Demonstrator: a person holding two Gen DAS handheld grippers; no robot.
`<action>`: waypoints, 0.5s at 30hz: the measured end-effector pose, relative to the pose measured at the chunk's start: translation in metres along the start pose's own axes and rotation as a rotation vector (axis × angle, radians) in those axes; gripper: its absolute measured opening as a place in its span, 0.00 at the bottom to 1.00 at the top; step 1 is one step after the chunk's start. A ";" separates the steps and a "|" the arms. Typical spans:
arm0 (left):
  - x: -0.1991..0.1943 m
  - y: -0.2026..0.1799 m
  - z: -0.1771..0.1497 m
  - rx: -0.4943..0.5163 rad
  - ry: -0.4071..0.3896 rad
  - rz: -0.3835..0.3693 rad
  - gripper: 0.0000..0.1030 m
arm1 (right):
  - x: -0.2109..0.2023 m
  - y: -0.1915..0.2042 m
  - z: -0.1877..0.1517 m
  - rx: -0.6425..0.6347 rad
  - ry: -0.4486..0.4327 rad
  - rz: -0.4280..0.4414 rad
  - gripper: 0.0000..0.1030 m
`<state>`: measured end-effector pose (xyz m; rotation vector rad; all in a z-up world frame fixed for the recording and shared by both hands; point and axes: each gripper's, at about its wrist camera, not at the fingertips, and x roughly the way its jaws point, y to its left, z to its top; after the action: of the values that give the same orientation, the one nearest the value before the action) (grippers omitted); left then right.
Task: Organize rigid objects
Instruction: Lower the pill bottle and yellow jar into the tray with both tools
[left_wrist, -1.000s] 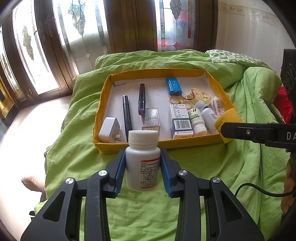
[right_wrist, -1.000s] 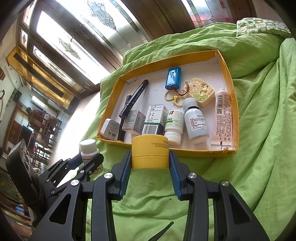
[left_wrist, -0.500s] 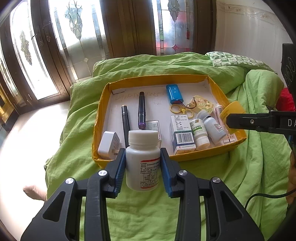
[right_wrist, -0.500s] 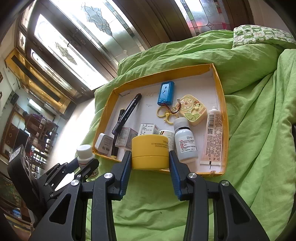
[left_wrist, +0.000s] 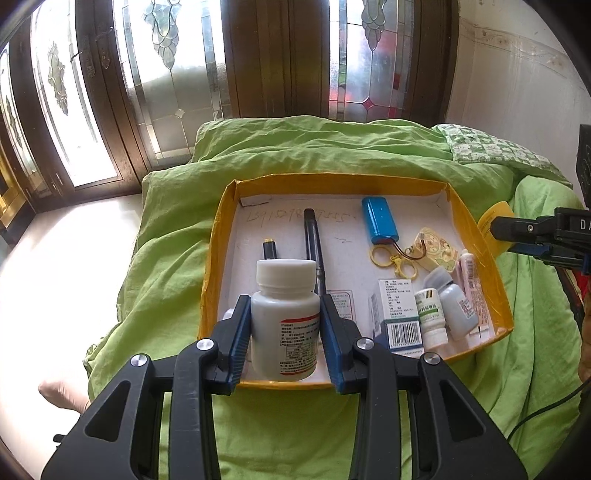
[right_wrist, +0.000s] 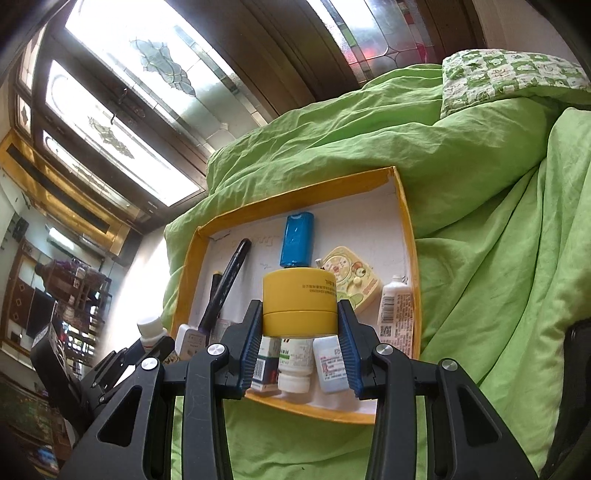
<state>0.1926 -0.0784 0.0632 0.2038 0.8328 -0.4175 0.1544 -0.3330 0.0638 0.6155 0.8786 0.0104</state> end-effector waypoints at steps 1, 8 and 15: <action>0.003 0.001 0.004 -0.006 0.000 -0.001 0.33 | 0.000 -0.002 0.002 0.008 -0.002 -0.003 0.35; 0.020 -0.006 0.025 -0.022 0.003 -0.040 0.33 | 0.008 -0.003 0.013 0.021 -0.001 -0.011 0.35; 0.039 -0.039 0.036 0.011 0.016 -0.088 0.32 | 0.015 -0.003 0.017 0.006 0.014 -0.018 0.35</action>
<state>0.2233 -0.1364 0.0568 0.1814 0.8570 -0.5038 0.1758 -0.3397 0.0594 0.6139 0.8977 -0.0047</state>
